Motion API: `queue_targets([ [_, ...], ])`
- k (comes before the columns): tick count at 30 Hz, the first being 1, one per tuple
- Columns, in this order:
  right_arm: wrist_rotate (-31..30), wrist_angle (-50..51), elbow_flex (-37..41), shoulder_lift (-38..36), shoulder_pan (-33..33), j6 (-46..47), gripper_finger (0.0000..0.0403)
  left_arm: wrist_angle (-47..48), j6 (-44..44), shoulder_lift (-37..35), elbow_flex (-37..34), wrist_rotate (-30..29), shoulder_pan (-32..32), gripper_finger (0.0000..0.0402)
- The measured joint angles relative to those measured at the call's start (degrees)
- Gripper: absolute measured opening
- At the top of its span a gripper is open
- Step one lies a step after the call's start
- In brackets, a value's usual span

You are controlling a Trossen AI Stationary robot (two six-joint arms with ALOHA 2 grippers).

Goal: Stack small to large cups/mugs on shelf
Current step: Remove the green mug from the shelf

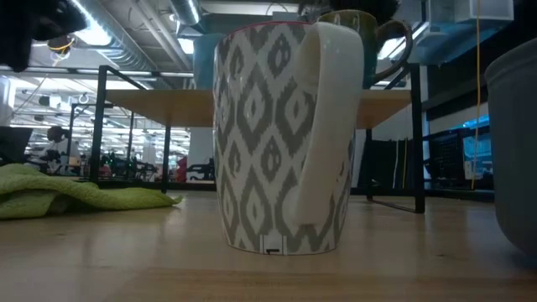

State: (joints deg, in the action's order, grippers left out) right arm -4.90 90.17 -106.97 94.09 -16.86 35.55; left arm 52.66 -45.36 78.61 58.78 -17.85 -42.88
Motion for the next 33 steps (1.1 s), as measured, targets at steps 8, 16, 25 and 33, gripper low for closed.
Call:
queue_targets([
  [8, 2.87, -0.21, 3.71, -11.31, 2.17, 6.93, 0.0086, -0.13, -1.05, 0.0, 0.0, 0.0, 0.28, 0.006],
  [16, 5.4, -0.28, 3.88, -6.68, 10.68, 8.52, 0.0086, -4.7, -0.73, -0.02, 0.0, -0.02, 3.96, 0.006],
  [25, 4.6, -1.84, 1.94, -4.75, 10.7, 6.04, 0.0086, -5.23, -1.03, -0.02, 0.0, -0.02, 4.73, 0.006],
  [33, 4.78, -5.23, -4.12, -3.28, 10.46, 7.45, 0.0086, -5.37, -1.12, -0.02, 0.0, -0.02, 5.01, 0.006],
])
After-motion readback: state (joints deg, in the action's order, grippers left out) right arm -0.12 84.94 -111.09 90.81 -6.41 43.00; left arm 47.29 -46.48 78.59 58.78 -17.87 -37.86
